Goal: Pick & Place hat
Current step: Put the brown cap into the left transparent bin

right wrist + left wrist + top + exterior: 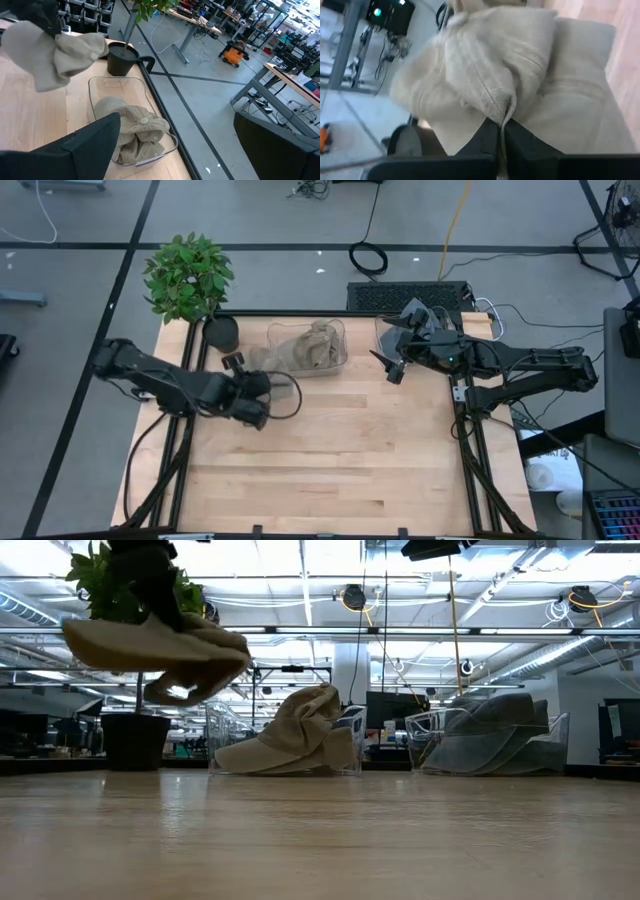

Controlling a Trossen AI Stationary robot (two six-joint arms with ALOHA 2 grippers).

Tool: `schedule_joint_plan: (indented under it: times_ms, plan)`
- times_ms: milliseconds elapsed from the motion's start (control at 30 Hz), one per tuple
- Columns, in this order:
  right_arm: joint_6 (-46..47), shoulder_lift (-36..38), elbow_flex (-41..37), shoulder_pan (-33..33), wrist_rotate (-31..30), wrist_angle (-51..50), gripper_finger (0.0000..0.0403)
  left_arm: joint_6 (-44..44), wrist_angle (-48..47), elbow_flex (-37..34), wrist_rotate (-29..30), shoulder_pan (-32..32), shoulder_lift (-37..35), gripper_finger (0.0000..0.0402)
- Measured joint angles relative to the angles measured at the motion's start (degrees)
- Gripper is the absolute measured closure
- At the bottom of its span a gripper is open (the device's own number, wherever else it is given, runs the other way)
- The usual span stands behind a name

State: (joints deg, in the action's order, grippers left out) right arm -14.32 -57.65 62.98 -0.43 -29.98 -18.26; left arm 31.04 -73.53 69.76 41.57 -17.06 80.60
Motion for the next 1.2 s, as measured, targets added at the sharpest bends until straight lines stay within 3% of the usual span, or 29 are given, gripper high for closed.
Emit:
schedule_joint_plan:
  times_ms: [267, 400, 500, 600, 900, 1100, 1200]
  plan:
    - [0.1, 0.0, 0.0, 0.0, 0.0, 0.0, 0.0023, -22.8, 15.4, 0.0, -0.6, 8.9, -9.5, 0.0396]
    - [0.0, 0.0, 0.0, 0.0, 0.0, 0.0, 0.0023, -34.5, 25.6, 0.0, -5.1, 14.8, -12.3, 0.0396]
    - [0.0, 0.0, 0.0, 0.0, 0.0, 0.0, 0.0023, -43.7, 33.3, 0.0, -14.6, 19.5, -12.8, 0.0396]
    - [0.1, 0.0, 0.0, 0.0, 0.0, 0.0, 0.0023, -50.4, 39.8, 0.0, -28.2, 25.1, -12.3, 0.0396]
    - [0.0, 0.0, 0.0, 0.0, 0.0, 0.0, 0.0023, -68.5, 44.2, 0.0, -69.8, 42.8, -6.9, 0.0396]
    - [0.0, 0.0, 0.0, 0.0, 0.0, 0.0, 0.0023, -72.5, 49.5, 0.0, -81.5, 51.1, -0.7, 0.0396]
    - [0.0, 0.0, 0.0, 0.0, 0.0, 0.0, 0.0023, -72.3, 52.0, 0.0, -83.8, 53.7, 2.5, 0.0396]
